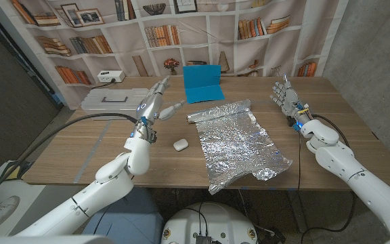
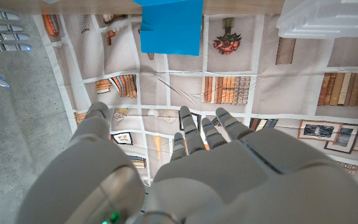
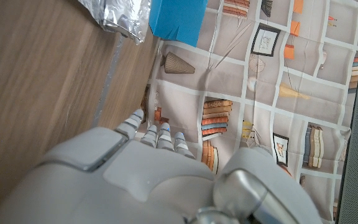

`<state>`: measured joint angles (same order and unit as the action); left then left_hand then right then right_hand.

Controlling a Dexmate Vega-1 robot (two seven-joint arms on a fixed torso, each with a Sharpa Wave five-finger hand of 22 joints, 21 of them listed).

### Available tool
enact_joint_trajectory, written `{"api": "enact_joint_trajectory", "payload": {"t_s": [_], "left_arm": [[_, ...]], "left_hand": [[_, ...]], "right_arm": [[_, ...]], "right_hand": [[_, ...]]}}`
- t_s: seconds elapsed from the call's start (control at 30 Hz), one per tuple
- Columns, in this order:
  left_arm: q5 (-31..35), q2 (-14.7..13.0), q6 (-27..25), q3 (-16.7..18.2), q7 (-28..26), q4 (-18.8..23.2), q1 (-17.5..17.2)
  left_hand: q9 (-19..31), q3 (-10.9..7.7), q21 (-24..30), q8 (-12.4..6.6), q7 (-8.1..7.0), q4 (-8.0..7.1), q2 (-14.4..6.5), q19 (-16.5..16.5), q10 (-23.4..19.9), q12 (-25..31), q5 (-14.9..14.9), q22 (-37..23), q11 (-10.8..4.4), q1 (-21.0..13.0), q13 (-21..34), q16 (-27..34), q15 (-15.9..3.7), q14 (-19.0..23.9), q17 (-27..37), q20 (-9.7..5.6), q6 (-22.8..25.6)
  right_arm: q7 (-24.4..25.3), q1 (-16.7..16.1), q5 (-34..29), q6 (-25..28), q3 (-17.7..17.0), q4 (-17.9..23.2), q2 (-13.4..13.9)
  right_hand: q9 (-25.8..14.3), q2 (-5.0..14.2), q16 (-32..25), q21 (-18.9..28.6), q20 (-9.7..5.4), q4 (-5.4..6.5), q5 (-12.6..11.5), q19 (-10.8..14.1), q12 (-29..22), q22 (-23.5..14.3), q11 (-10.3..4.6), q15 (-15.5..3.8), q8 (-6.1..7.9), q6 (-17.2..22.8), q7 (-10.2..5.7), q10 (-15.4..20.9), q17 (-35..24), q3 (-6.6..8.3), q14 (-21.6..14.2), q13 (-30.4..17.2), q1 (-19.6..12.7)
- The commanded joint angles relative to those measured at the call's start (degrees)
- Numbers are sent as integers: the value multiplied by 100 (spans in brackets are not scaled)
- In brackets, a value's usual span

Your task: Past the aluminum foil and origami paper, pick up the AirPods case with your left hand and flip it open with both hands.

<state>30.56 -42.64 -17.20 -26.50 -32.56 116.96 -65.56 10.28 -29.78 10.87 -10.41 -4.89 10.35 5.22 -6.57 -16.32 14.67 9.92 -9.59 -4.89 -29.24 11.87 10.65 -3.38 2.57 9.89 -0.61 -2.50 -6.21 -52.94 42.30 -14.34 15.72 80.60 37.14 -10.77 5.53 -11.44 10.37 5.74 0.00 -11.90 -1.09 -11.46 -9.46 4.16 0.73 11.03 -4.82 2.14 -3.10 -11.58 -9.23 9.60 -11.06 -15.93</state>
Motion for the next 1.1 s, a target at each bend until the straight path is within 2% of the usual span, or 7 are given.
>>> {"api": "enact_joint_trajectory", "payload": {"t_s": [0.03, 0.27, 0.37, 0.53, 0.87, 0.93, 1.1], "left_arm": [[299, -170, -569, -96, 394, 364, -16], [266, -258, -769, -93, 690, 543, -8], [284, -334, -949, -120, 942, 680, 14], [373, -394, -1180, -185, 1136, 786, 47], [407, -483, -1158, -166, 1055, 876, -49], [456, -470, -972, -174, 797, 756, -86], [569, -546, -1051, -178, 861, 806, -125]], "left_hand": [[10, 37, 13, -25, 18, -20, 84, -50, 88, -40, 32, -15, 44, -52, 15, 8, 21, 13, 14, 39, -84], [10, 46, 20, -18, 15, -47, 84, -109, 28, -31, 45, -16, 58, -151, 20, 23, 15, 93, 16, 35, -170], [9, 53, -16, 66, 40, -76, 61, -33, 123, -87, 37, -19, 106, -330, 30, -12, 63, 9, 19, 51, -716], [12, 99, -22, 87, 127, -111, 86, -7, 141, -95, 28, -19, 96, -308, 39, -14, 83, -8, 20, 72, -954], [13, 154, -14, 0, 141, -149, 102, -15, 31, -50, 23, -19, 77, -265, 57, 17, 75, 68, 21, 111, -881], [14, 162, -9, -1, 145, -152, 102, -26, 55, -60, 24, -19, 59, -264, 59, 16, 71, 69, 21, 100, -894], [14, 167, 2, -15, 143, -151, 95, -58, 41, -56, 27, -19, 41, -278, 62, 20, 54, 88, 21, 67, -887]], "right_arm": [[6, 3, -11, -6, 2, -24, 2], [50, 19, -57, -160, -3, -90, -83], [28, 17, -39, -185, -9, -103, -96], [24, 16, -24, -278, -28, -135, -148], [75, 2, -44, -269, -29, -77, -140], [77, -11, -37, -274, -37, -66, -138], [135, -66, -51, -299, -60, -18, -129]], "right_hand": [[-24, 19, 5, 26, 10, -32, 9, -10, -37, -26, -8, 6, 22, -18, -35, 18, -8, 11, 42, -31, -74], [-24, 34, -2, 34, 16, -50, 9, 3, -46, -26, -29, -12, 38, 16, -54, 45, -5, 31, 33, -31, -108], [-24, 40, -7, 38, 11, -58, 9, 13, -53, -26, -38, -28, 48, 42, -72, 63, -4, 40, 23, -31, -122], [-24, 46, -11, 40, 10, -70, 10, 18, -58, -26, -44, -35, 58, 67, -78, 79, -3, 52, 13, -31, -143], [-24, 54, -16, 44, -2, -100, 14, 33, -67, -25, -67, -59, 76, 126, -85, 117, 2, 76, 1, -31, -189], [-24, 55, -15, 44, -6, -103, 14, 34, -67, -25, -64, -65, 75, 126, -91, 119, 2, 79, 4, -31, -194], [-24, 57, -16, 46, -3, -113, 16, 42, -67, -25, -73, -73, 73, 128, -88, 124, 4, 87, 0, -31, -209]]}}
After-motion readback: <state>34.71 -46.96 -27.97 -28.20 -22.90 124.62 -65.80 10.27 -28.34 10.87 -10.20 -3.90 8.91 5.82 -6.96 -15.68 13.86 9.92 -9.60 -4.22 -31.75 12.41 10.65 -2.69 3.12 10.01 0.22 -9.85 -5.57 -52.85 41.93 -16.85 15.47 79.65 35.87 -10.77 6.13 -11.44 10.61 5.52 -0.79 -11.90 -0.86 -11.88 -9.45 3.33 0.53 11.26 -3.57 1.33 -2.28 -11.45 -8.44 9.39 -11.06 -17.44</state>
